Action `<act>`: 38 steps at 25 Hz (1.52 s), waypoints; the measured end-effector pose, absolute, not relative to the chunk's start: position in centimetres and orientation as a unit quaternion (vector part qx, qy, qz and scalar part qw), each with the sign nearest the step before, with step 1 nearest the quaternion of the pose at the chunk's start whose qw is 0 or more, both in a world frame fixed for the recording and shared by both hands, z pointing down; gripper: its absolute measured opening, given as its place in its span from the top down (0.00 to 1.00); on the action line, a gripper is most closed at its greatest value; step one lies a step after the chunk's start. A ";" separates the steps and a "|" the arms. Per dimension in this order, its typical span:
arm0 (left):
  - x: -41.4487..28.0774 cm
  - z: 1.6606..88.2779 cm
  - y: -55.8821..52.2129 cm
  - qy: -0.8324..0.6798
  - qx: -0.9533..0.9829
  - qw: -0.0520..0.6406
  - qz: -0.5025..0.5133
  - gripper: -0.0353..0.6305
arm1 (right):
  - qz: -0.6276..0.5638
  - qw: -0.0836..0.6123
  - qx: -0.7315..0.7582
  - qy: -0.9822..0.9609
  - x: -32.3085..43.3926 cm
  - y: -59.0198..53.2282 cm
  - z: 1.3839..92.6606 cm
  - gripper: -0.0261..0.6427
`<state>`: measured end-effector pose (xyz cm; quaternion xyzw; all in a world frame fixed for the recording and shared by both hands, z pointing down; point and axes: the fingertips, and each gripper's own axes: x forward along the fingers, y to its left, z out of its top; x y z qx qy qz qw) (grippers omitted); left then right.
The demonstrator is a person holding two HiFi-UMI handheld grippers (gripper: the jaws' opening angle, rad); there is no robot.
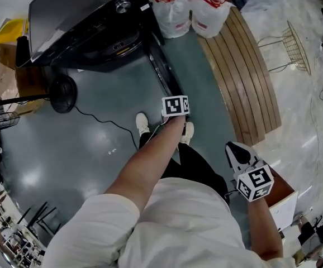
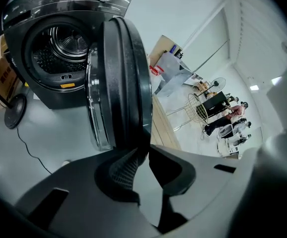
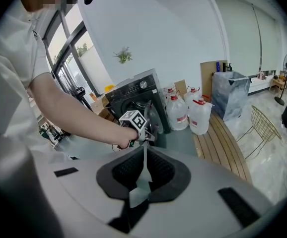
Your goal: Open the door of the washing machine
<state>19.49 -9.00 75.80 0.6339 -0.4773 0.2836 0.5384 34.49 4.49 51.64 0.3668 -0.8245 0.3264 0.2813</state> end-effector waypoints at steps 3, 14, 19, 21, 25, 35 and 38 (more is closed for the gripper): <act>21.0 75.7 -9.8 -0.475 0.638 0.538 0.278 0.83 | 0.332 0.281 0.370 -0.821 35.4 4.8 51.9 0.92; 24.9 75.6 -11.8 -0.440 0.672 0.527 0.277 0.85 | 0.338 0.280 0.372 -0.818 37.0 4.9 52.5 0.92; 25.7 75.3 -12.2 -0.435 0.678 0.523 0.279 0.86 | 0.339 0.280 0.374 -0.817 37.8 4.7 52.4 0.92; 25.8 75.2 -12.2 -0.434 0.679 0.522 0.279 0.86 | 0.338 0.280 0.374 -0.817 38.0 4.7 52.5 0.91; 26.0 74.9 -12.1 -0.430 0.683 0.520 0.278 0.86 | 0.335 0.280 0.372 -0.819 37.9 4.6 52.3 0.91; 26.2 69.8 -12.0 -0.410 0.728 0.495 0.240 0.86 | 0.308 0.272 0.351 -0.841 36.1 3.1 51.3 0.91; 25.2 67.1 -11.8 -0.407 0.751 0.468 0.227 0.86 | 0.295 0.265 0.341 -0.852 34.9 2.2 50.7 0.92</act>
